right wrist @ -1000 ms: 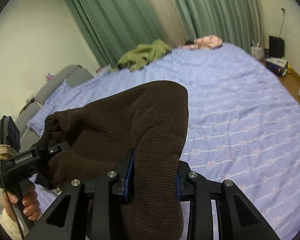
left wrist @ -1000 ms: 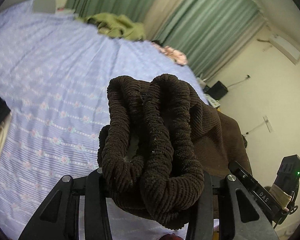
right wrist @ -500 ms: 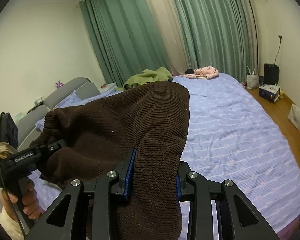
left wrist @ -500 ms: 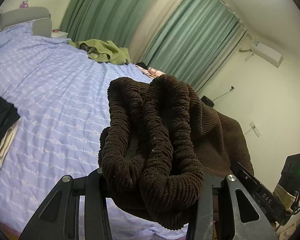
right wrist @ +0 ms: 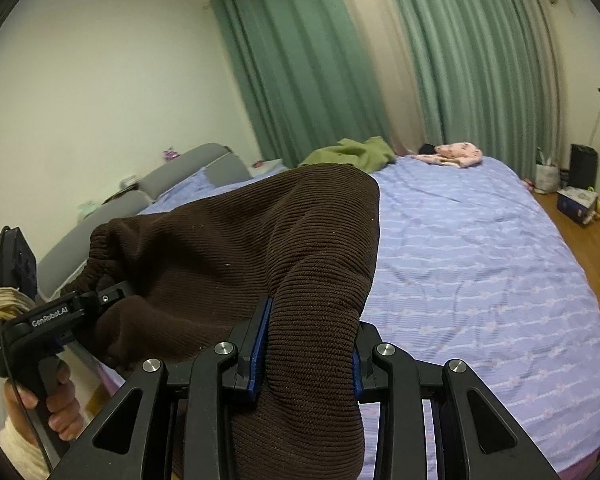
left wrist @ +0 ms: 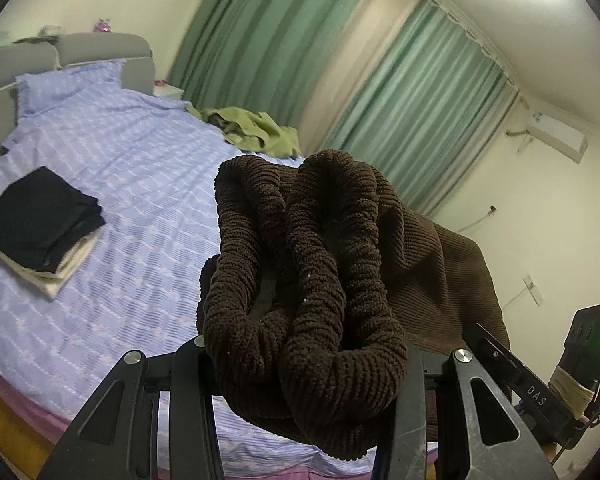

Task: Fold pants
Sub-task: 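Lift the brown bundle with both grippers and carry it to the black clothes stack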

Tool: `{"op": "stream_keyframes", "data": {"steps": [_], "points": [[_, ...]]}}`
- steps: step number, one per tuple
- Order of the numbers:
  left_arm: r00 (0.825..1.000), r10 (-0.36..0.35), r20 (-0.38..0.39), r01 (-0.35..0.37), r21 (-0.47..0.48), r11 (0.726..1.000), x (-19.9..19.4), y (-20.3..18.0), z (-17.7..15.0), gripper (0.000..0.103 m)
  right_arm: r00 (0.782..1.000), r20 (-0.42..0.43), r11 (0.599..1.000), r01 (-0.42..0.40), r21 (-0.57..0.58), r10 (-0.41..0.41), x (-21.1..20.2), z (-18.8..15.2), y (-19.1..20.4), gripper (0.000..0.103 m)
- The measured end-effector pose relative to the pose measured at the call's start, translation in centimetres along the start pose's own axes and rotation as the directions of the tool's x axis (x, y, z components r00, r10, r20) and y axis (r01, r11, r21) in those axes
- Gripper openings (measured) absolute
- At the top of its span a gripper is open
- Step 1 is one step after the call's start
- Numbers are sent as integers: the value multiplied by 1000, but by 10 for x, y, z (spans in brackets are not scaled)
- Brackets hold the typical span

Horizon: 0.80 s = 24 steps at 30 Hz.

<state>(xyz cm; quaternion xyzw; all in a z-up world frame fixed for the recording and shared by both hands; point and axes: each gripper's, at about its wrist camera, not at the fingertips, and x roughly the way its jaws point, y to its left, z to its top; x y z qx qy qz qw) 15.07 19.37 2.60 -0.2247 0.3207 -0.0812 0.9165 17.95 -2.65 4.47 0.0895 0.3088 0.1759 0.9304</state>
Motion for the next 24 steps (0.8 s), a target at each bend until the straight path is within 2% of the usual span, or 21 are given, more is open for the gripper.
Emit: {"op": "stream_keyframes", "data": {"steps": [5, 12, 18, 24], "points": [[999, 35, 37, -34, -27, 999, -28, 22, 4, 41, 999, 0, 998, -48, -30, 48, 6, 2, 28, 33], [997, 56, 60, -54, -33, 998, -46, 86, 27, 41, 996, -11, 995, -86, -45, 85, 41, 6, 74, 33], [999, 20, 45, -20, -3, 1000, -48, 172, 72, 41, 998, -2, 997, -58, -45, 58, 92, 4, 141, 33], [1000, -7, -9, 8, 65, 998, -52, 260, 133, 41, 1000, 3, 999, -9, 30, 9, 147, 4, 214, 33]]}}
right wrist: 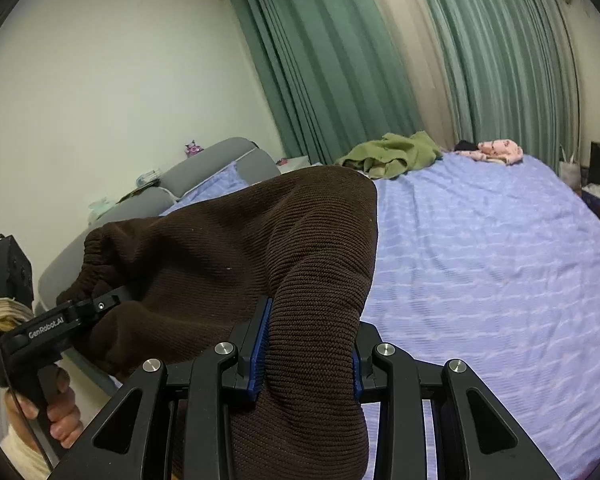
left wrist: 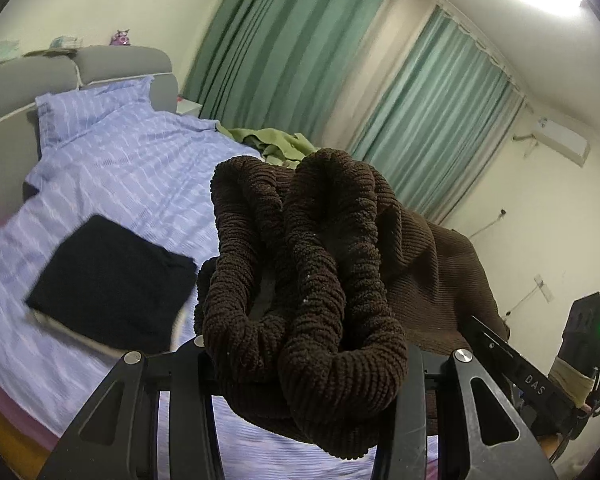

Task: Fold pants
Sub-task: 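Lift the brown bundle with both grippers and carry it to the black clothes stack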

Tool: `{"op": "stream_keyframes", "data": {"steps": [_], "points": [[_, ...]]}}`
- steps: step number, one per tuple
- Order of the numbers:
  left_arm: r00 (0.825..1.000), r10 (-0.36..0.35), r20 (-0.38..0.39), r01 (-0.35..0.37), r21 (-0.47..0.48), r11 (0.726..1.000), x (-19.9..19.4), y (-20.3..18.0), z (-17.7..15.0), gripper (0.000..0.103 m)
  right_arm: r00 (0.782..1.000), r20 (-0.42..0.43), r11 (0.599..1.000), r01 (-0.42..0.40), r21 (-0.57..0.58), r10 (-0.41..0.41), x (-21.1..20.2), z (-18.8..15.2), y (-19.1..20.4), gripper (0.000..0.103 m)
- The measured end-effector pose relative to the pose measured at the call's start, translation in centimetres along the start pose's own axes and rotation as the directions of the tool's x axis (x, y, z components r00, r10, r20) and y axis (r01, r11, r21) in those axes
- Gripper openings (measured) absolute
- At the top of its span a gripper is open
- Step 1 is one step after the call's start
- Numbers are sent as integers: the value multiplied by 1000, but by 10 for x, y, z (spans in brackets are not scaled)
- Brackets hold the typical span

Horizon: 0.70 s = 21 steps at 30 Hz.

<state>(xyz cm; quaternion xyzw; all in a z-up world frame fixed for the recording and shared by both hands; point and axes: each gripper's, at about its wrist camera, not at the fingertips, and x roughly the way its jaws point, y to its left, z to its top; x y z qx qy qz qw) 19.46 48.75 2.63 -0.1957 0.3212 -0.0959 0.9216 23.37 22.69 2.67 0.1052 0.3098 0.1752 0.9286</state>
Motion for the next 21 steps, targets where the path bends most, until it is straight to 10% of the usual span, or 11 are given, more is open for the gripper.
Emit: {"op": "stream_keyframes", "data": {"steps": [21], "points": [[997, 33, -71, -38, -68, 997, 38, 245, 113, 41, 990, -134, 994, -66, -82, 54, 190, 17, 174, 33]]}}
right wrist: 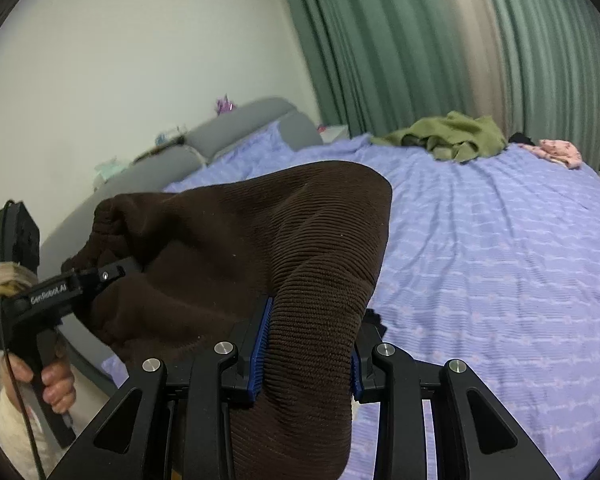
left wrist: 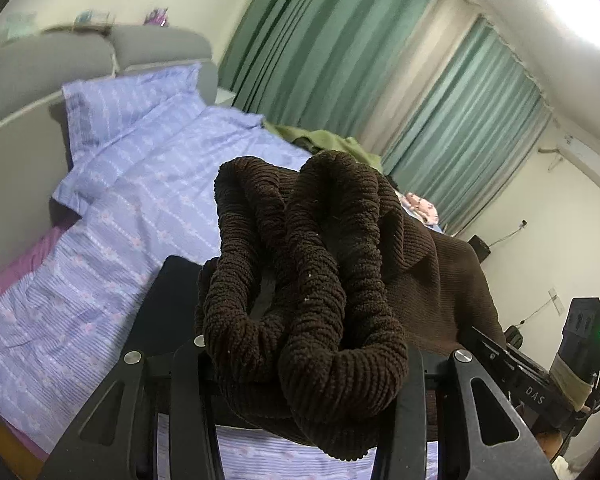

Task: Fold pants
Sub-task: 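Lift the brown bundle with both grippers and carry it to the black clothes stack, then lower the bundle onto the black clothes stack and open both grippers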

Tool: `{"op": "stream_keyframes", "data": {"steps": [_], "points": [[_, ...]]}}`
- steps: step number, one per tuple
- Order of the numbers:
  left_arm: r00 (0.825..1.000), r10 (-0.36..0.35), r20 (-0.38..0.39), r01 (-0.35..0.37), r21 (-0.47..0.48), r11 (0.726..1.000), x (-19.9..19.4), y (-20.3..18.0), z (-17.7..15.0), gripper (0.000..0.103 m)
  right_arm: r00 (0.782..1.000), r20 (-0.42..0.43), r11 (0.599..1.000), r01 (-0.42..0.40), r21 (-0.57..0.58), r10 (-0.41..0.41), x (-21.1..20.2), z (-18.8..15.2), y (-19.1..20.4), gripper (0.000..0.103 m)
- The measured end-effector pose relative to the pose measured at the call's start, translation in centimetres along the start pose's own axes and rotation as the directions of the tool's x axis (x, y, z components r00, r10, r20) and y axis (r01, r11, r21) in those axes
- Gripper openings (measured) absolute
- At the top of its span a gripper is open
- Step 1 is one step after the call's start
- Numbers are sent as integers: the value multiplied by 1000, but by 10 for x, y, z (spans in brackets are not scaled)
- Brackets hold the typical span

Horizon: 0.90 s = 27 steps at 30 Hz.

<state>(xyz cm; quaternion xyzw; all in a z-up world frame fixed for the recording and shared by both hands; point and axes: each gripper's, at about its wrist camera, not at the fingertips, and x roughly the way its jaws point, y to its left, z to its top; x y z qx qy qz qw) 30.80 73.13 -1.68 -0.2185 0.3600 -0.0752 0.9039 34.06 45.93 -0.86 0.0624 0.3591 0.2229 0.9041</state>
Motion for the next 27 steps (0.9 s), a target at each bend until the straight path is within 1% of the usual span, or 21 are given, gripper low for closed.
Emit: {"op": "stream_keyframes", "data": {"steps": [4, 7, 11, 15, 18, 22, 24, 26, 27], "points": [[999, 9, -52, -10, -23, 1000, 33, 39, 7, 41, 998, -61, 1000, -10, -21, 9, 41, 3, 5, 33], [996, 17, -87, -20, -35, 999, 57, 62, 5, 41, 993, -121, 1000, -15, -15, 13, 76, -2, 5, 33], [990, 18, -138, -26, -55, 998, 90, 90, -1, 41, 982, -189, 1000, -3, -19, -1, 121, -12, 3, 33], [980, 28, -195, -47, -90, 995, 128, 120, -15, 42, 969, -246, 1000, 9, -13, -12, 160, -22, 1, 33], [970, 39, -238, -67, -111, 992, 155, 140, -28, 42, 955, -295, 1000, 22, -21, -28, 190, -35, -2, 33], [954, 60, -293, -94, -104, 990, 187, 158, -45, 43, 936, -348, 998, 40, -44, -53, 223, -51, -6, 33], [947, 76, -313, -108, -85, 991, 200, 163, -54, 45, 929, -363, 997, 48, -65, -69, 232, -59, -8, 32], [944, 103, -315, -127, -55, 990, 206, 166, -58, 52, 923, -377, 996, 54, -74, -78, 241, -67, -11, 32], [942, 123, -314, -142, -37, 989, 207, 167, -59, 58, 922, -380, 996, 56, -75, -81, 244, -72, -13, 33]]}}
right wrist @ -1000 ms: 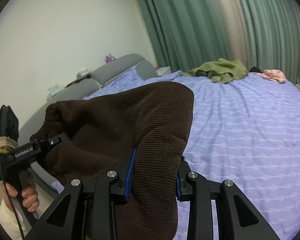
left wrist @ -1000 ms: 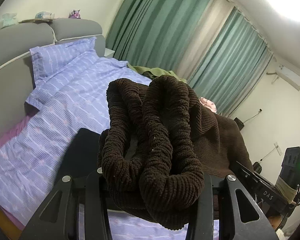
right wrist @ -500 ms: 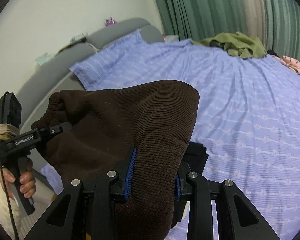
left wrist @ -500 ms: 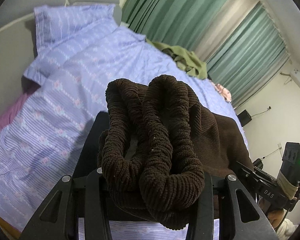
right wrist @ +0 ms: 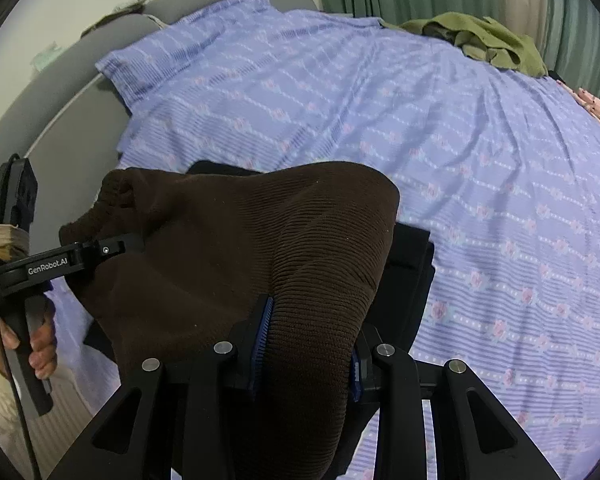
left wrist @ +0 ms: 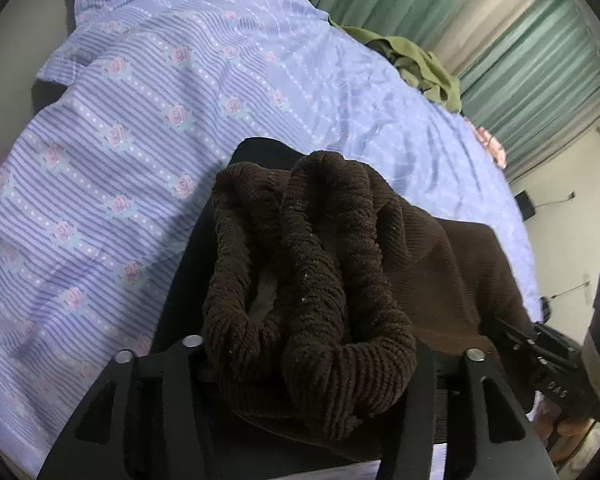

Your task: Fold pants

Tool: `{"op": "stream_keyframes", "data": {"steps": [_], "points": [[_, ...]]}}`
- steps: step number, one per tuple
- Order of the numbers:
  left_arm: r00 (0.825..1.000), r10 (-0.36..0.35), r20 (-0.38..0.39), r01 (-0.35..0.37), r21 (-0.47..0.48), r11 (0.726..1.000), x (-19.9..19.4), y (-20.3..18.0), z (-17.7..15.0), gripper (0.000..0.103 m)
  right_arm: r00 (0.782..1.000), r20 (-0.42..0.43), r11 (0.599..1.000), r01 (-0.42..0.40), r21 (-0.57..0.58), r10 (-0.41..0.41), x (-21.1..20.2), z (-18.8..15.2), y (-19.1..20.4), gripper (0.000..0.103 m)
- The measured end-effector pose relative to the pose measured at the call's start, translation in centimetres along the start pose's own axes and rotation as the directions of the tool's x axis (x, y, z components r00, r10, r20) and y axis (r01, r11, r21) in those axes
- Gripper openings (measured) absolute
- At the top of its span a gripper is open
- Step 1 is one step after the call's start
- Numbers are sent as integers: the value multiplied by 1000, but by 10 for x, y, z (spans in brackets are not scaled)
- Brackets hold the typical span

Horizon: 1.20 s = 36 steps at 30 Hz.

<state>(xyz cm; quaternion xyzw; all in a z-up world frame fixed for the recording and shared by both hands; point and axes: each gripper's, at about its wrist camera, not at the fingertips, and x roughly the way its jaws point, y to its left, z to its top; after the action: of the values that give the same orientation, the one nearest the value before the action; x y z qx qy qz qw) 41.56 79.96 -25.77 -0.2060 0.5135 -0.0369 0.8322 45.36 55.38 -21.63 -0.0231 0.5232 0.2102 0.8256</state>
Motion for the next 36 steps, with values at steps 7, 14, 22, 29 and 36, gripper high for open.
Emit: {"op": "stream_keyframes", "data": {"steps": [7, 14, 22, 29, 36], "points": [[976, 207, 59, -212, 92, 973, -28, -5, 1, 83, 999, -15, 999, 49, 15, -49, -1, -7, -3, 60], [938, 307, 163, -335, 192, 922, -72, -43, -13, 88, 995, 61, 997, 75, 5, -76, -54, -15, -6, 67], [910, 304, 282, -364, 191, 911, -157, -108, -42, 94, 971, 227, 996, 66, 56, -78, -158, -34, -18, 86], [884, 291, 365, -400, 270, 876, -219, -201, -93, 103, 941, 319, 993, 91, 69, -109, -243, -67, -32, 91], [886, 216, 410, -354, 297, 887, -255, -281, -151, 103, 916, 377, 991, 117, 65, -133, -320, -113, -52, 91]]}}
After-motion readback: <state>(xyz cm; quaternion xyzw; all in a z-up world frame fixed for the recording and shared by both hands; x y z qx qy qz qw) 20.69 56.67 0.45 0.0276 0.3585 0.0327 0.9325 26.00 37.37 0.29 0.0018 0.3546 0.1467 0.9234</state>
